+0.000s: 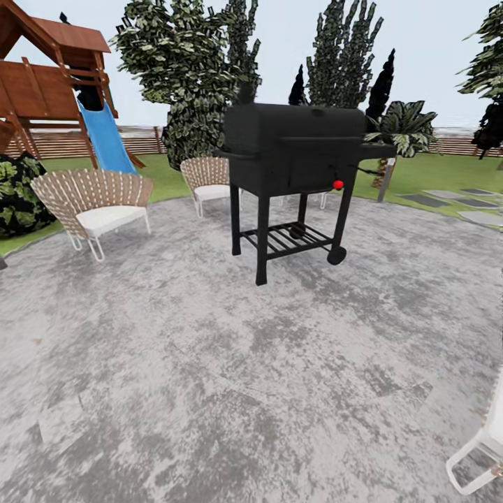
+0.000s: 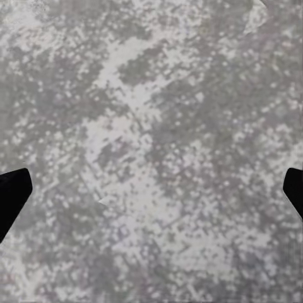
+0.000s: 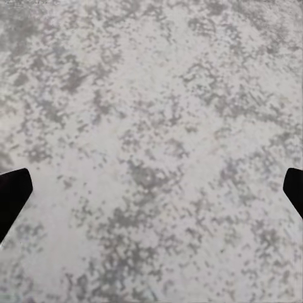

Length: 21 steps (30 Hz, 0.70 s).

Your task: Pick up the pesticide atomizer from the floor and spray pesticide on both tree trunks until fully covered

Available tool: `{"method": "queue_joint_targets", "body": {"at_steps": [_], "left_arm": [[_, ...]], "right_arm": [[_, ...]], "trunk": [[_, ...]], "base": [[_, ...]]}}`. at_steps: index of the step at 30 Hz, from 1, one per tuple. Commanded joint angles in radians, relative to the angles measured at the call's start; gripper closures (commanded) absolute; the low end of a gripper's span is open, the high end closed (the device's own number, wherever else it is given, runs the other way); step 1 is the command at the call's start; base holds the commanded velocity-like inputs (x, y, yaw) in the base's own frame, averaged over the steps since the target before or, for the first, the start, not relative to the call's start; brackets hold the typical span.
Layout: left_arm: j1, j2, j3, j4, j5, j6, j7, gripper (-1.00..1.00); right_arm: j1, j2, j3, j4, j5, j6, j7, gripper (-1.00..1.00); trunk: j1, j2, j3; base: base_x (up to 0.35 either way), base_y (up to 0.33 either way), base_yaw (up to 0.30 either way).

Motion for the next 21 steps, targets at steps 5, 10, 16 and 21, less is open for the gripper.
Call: {"method": "queue_joint_targets", "body": {"at_steps": [5,10,16,21], "left_arm": [[0.0,0.0,-0.001,0.001,0.001,-0.003,0.001,-1.0],[0.0,0.0,-0.001,0.001,0.001,-0.003,0.001,-1.0],[0.0,0.0,-0.001,0.001,0.001,-0.003,0.001,-1.0],[0.0,0.0,-0.001,0.001,0.001,-0.003,0.001,-1.0]], "right_arm": [[0.0,0.0,0.0,0.001,0.001,-0.003,0.001,-1.0],[-0.001,0.0,0.0,0.002,0.001,-0.003,0.002,-1.0],[-0.001,0.0,0.0,0.002,0.001,-0.003,0.002,-1.0],[-0.001,0.0,0.0,0.002,0.001,-0.003,0.002,-1.0]], "trunk": [[0.0,0.0,-0.001],[0.0,0.0,-0.001],[0.0,0.0,-0.001],[0.0,0.0,-0.001]], "base": [[0.304,0.182,-0.229],[0.304,0.182,-0.262],[0.304,0.182,-0.266],[0.304,0.182,-0.267]]}}
